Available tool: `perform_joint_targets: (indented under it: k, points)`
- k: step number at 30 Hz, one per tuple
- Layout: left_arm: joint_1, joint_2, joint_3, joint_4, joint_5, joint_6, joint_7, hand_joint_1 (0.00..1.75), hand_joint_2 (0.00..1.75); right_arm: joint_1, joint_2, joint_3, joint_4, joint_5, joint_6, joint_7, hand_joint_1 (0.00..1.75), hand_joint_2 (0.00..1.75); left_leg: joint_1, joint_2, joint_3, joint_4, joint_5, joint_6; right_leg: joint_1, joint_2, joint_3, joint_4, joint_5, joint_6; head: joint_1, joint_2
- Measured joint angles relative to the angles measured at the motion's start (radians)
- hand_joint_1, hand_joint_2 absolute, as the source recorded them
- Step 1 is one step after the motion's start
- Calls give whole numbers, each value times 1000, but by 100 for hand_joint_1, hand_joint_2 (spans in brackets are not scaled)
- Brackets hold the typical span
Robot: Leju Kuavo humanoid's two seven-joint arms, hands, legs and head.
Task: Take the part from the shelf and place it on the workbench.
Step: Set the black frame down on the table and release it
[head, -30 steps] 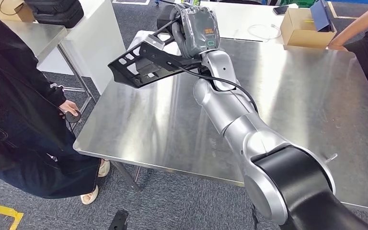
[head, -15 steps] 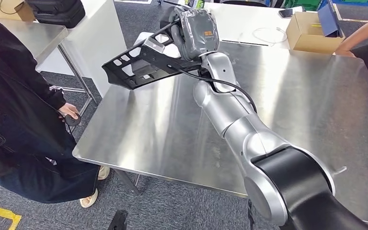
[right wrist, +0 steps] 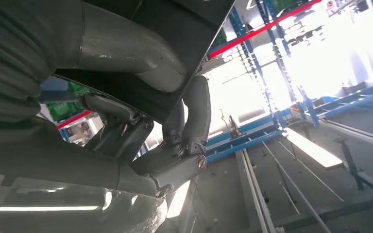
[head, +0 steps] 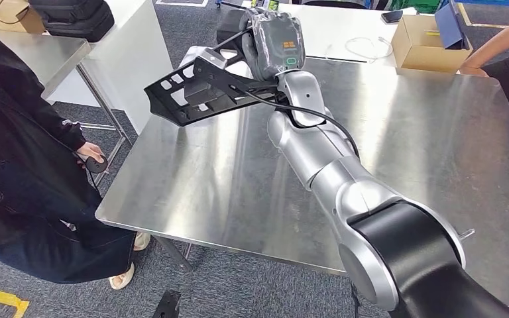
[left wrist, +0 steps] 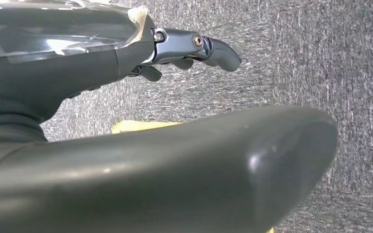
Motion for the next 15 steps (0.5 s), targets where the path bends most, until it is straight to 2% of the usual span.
perform_joint_targets:
  k: [8, 15]
  points:
    - [0, -4, -1, 0, -4, -9, -2, 0, 0, 5, -16, 11, 16, 20, 13, 38, 175, 175, -6, 0, 0, 2, -1, 0, -5, -1, 4, -4, 0, -1, 0, 0]
    - [0, -7, -1, 0, -4, -10, -9, 0, 0, 60, -40, 13, 29, 30, 22, 62, 175, 175, -6, -1, 0, 6, -3, 4, -5, -1, 8, -6, 0, -1, 0, 0]
